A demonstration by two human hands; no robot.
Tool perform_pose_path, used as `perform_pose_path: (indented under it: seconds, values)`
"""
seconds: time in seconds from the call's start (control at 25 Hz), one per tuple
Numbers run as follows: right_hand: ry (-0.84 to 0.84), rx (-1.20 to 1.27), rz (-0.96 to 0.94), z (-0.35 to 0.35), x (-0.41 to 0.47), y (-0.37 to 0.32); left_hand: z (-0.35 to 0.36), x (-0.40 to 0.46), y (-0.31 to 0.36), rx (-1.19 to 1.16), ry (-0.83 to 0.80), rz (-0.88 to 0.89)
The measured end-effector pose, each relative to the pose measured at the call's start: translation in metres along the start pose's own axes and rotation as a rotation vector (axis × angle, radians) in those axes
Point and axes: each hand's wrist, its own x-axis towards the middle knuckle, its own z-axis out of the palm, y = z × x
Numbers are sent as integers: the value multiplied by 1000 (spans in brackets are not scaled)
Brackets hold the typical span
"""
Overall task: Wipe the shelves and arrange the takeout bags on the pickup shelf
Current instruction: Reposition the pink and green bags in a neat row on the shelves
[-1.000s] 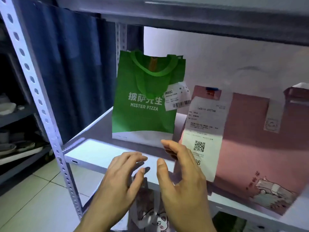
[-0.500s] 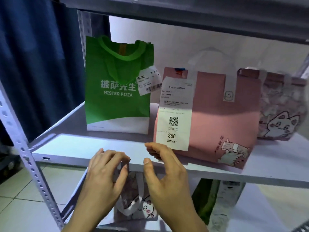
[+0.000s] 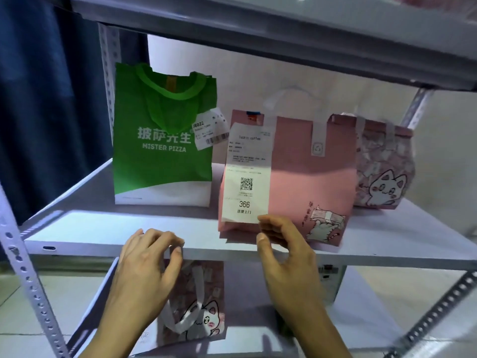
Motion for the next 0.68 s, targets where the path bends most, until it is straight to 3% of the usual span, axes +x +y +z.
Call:
perform_pose_path:
  seconds: [0.16, 0.36, 0.48, 0.68]
  values:
    - [92, -103, 28, -24, -10, 16, 4, 1, 3, -2, 48, -23]
    - [367, -365, 58, -71, -15, 49, 10, 3, 7, 85, 51, 13]
    - [295, -386, 177, -91, -11, 66, 6, 11, 26, 97, -45, -44]
    - [160, -272, 135, -93, -6, 76, 20, 7, 61, -68, -239, 44]
